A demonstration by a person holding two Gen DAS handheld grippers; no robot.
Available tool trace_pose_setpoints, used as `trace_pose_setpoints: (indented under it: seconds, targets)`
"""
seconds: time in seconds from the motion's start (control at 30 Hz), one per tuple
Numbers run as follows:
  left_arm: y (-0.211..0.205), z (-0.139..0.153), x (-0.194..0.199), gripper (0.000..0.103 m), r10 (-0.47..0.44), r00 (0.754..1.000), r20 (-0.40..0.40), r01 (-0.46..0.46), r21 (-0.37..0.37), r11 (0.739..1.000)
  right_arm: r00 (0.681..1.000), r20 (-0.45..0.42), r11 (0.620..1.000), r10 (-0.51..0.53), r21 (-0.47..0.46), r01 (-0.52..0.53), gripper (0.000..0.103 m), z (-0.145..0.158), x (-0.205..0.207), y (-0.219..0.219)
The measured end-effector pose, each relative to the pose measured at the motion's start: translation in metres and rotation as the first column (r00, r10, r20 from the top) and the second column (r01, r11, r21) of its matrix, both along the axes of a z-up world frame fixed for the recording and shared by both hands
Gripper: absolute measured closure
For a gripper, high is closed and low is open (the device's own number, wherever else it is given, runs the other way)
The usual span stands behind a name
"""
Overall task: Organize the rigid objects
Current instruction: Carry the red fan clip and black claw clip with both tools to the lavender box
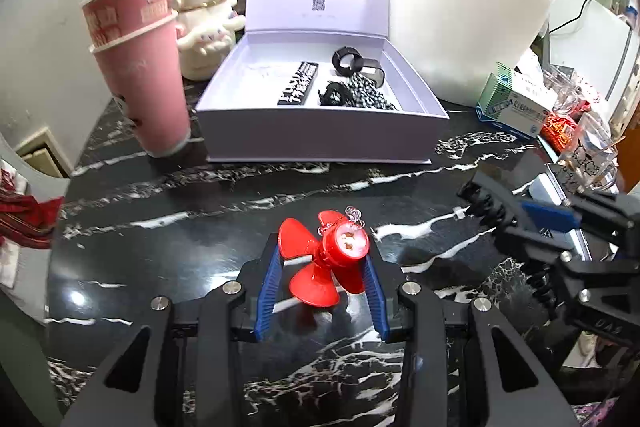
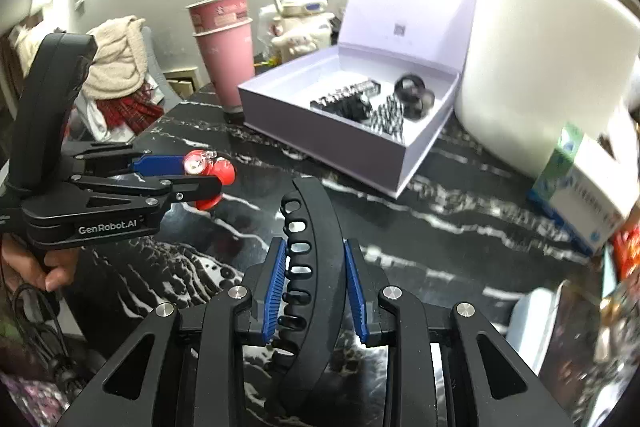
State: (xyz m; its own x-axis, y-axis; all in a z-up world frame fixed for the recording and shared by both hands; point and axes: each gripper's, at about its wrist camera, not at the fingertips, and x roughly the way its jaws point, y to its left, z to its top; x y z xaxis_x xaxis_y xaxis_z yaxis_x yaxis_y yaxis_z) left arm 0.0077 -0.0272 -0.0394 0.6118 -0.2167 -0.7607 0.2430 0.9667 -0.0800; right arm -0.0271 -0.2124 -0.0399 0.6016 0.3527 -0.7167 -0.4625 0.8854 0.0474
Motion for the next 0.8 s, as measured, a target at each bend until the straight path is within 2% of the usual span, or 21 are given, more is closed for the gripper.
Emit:
trace_pose_setpoints:
  seconds: [0.23, 0.67, 0.8]
  targets:
    - [0.001, 0.021, 0.000, 0.065, 0.021, 0.999, 0.041, -0.021, 0.002, 1.000, 0.998, 0.053, 0.998, 0.027, -0.052, -0.025, 0.074, 0.022, 0.002, 0.005]
    - [-0.005, 0.060, 0.016, 0.065, 0.029, 0.993, 0.117, -0.031, 0.013, 0.999, 0.992, 0.110, 0.997, 0.066, -0.037, -0.062, 0.074, 0.061, 0.009, 0.005]
    - [-0.008, 0.070, 0.023, 0.065, 0.025, 0.990, 0.139, -0.028, 0.022, 0.999, 0.987, 0.145, 0.997, 0.067, -0.058, -0.059, 0.074, 0.069, 0.017, 0.006]
